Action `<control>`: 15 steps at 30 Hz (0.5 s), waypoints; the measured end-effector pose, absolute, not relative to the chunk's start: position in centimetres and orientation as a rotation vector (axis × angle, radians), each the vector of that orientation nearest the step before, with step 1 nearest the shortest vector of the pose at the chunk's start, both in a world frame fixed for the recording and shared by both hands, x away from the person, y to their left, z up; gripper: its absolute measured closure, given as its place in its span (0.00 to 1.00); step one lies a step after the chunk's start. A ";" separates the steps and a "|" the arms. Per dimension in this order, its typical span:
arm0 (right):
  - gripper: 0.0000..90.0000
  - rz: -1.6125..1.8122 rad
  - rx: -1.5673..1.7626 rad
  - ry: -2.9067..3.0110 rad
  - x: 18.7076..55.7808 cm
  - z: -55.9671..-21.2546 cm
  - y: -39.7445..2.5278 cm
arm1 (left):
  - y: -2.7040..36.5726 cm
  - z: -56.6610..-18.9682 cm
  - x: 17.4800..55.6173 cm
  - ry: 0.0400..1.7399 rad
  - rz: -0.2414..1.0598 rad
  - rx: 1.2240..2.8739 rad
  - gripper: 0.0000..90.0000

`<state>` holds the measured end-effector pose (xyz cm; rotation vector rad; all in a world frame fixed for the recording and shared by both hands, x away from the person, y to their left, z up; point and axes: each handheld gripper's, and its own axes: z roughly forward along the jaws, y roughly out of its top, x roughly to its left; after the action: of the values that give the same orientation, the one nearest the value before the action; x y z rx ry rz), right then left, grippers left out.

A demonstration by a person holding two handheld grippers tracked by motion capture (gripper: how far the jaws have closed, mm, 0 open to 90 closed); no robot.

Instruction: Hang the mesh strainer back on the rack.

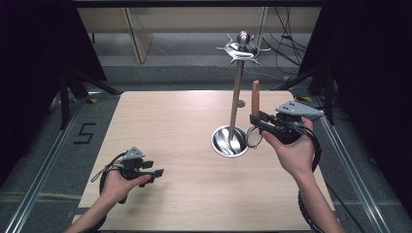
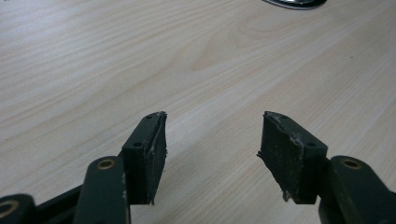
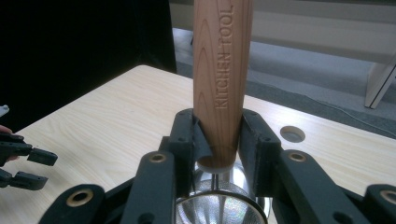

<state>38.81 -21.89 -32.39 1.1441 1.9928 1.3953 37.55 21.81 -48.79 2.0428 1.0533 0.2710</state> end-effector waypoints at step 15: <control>0.77 1.394 1.083 1.965 39.1 -31.7 -22.3 | 21.8 -48.8 37.6 1.051 0.266 2.041 0.44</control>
<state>39.10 -22.26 -31.65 1.0826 1.9653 1.3944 37.60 21.81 -48.83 2.0413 1.0515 0.2662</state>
